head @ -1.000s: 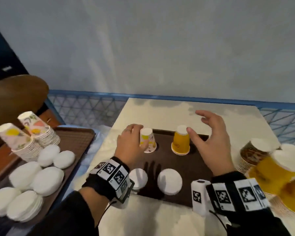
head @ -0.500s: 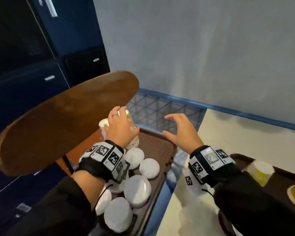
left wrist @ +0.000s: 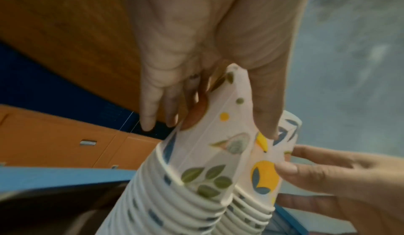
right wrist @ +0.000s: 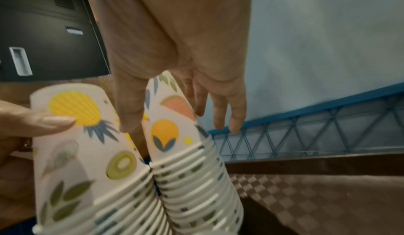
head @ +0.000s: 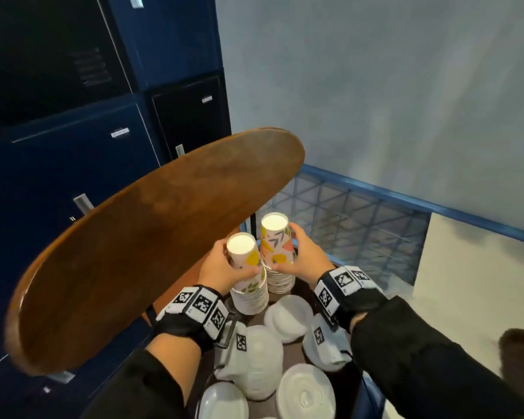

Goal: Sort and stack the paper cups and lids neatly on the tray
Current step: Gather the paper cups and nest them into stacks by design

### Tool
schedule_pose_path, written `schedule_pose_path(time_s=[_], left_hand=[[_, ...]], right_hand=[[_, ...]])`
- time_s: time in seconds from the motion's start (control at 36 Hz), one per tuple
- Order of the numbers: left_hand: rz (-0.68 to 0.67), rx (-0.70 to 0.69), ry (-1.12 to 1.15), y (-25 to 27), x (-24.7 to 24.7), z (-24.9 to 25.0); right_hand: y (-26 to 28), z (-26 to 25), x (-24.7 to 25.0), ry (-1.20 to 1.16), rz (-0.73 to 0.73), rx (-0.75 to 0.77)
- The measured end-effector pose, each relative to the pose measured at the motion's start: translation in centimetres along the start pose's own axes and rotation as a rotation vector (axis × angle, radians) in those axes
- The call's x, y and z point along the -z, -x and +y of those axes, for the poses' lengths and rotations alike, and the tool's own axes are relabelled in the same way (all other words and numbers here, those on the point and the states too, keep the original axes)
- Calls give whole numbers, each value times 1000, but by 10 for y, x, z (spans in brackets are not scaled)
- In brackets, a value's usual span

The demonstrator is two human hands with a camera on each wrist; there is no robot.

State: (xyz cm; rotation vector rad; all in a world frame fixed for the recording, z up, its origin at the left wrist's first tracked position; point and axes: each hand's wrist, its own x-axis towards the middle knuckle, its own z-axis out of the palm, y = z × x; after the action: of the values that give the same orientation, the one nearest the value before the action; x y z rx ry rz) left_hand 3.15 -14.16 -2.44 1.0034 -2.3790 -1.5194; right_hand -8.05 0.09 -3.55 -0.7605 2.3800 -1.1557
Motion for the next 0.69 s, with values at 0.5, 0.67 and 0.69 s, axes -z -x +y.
schedule_pose_path(time_s=[0.5,0.67,0.69], left_hand=[[-255,169,186,-37,-27,-83],[-236,164,142,-48,-35,-104],[-225,161,112,-42,-32,-94]], right_hand=[[-18,45,-23,-212,-149,-116],[-16,44,-27,-223,-201,-62],[-13,41,-27,-225,-207,-58]])
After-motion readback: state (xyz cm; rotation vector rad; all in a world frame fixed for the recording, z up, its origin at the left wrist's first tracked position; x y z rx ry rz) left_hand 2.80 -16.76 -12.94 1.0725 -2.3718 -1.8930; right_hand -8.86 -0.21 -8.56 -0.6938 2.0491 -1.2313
